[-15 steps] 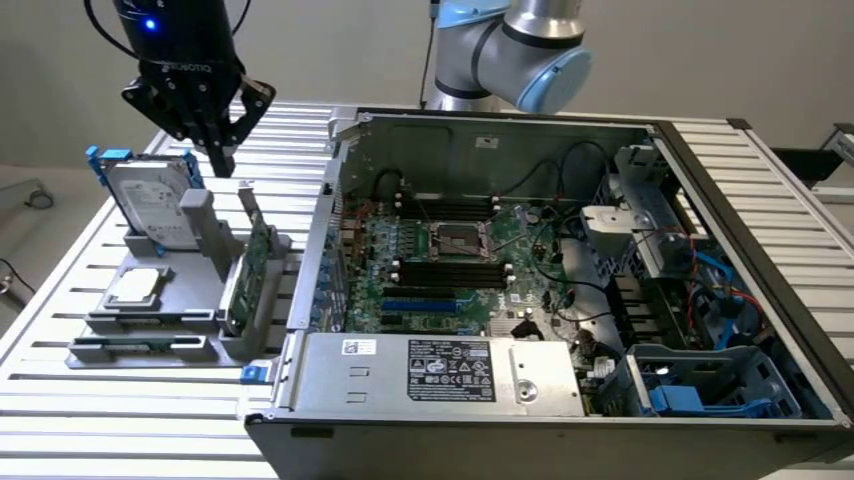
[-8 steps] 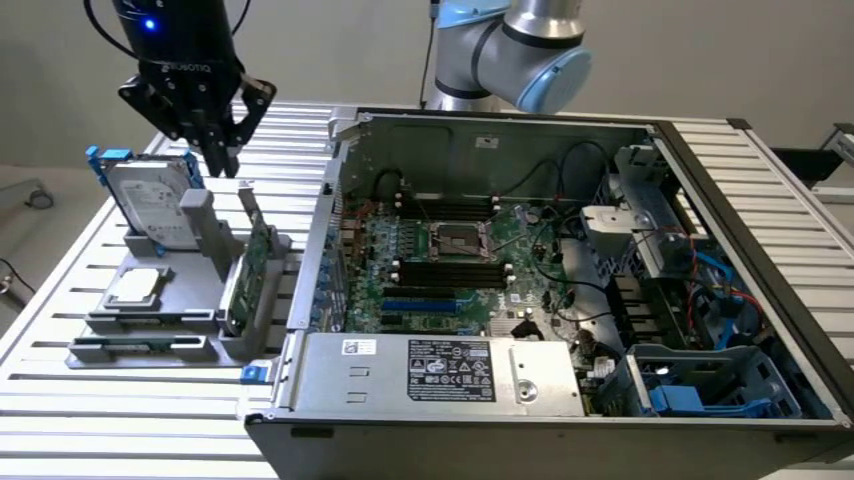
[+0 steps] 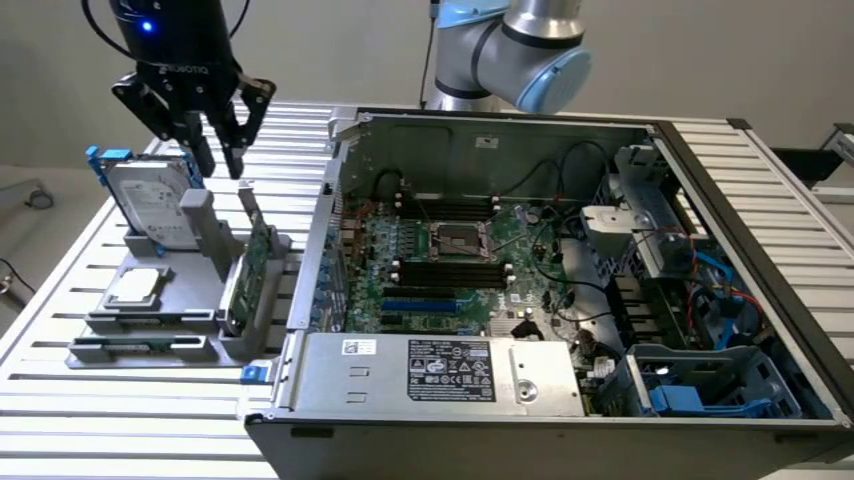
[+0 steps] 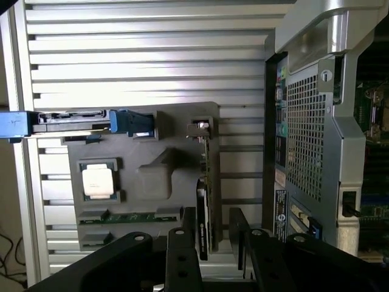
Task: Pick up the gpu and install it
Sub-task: 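Pick up the gpu and move the gpu toward the slot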
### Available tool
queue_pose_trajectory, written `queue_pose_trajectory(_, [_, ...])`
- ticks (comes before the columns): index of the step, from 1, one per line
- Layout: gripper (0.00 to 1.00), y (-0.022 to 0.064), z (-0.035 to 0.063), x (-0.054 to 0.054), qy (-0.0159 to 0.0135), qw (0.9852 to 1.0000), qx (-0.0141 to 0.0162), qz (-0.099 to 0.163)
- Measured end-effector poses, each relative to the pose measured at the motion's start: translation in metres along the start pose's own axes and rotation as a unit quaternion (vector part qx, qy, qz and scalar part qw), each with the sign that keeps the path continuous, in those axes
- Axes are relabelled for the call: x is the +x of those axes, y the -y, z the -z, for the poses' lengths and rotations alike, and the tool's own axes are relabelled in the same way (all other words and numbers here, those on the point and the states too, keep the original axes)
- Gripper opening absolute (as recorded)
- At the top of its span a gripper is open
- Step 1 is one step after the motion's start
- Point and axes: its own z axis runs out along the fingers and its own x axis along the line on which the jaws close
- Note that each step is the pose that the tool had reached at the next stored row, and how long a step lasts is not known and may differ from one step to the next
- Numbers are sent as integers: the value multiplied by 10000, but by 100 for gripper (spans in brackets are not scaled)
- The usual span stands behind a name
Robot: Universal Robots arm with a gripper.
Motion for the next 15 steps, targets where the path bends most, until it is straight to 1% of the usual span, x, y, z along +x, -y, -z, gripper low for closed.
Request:
queue_pose_trajectory(5, [36, 26, -91, 1, 1, 10000, 2, 69])
queue_pose_trajectory(15, [36, 70, -274, -2, 7, 9995, 1, 319])
